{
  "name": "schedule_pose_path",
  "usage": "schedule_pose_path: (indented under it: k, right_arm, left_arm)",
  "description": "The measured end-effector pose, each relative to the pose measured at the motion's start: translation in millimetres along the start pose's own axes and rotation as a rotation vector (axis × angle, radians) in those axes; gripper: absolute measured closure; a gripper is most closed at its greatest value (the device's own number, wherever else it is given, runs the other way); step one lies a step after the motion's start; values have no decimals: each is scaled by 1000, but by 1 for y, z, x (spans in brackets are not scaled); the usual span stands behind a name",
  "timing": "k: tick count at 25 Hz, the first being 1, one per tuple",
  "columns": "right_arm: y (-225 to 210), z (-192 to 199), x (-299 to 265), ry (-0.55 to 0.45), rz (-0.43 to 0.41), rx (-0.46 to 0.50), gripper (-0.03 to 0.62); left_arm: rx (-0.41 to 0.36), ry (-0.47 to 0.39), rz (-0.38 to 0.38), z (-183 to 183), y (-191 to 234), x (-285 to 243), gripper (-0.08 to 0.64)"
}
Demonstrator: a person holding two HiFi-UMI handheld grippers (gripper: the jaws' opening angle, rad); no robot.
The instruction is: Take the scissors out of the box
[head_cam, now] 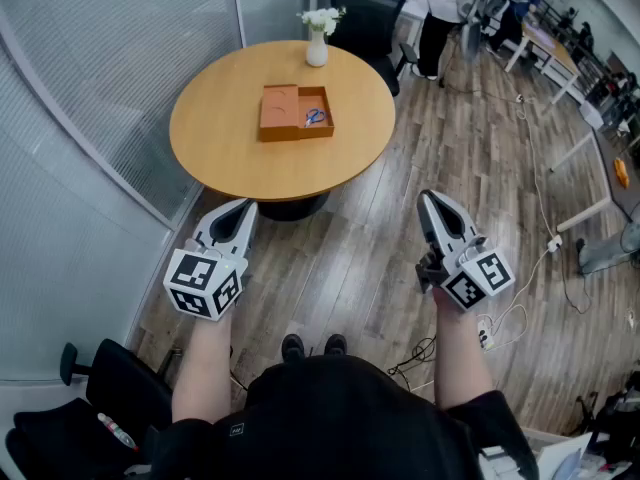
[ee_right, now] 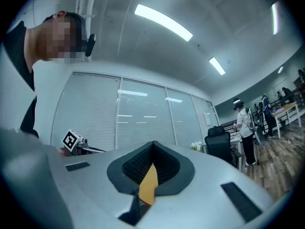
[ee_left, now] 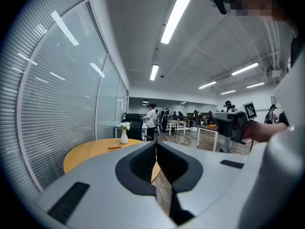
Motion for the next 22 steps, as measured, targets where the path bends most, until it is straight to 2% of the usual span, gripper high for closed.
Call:
schedule_pose_path:
  k: [11,22]
  right_arm:
    - [-2,3,12,-6,5,-7,557]
    - [-37,-19,53,-67,29,-27,557]
  left_arm:
    - [-2,-3,14,3,-10,-5,546]
    - [-29,-10,21,-7,-50,-23,546]
Point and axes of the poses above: the fingertips, and each gripper's own axes: x backward along the fingers, y to its left, z out of its underside, the point moved 2 cm from there along x, backward along the fingers, and after that the axes turned 5 degrees about -y, right-handed, at the moved point
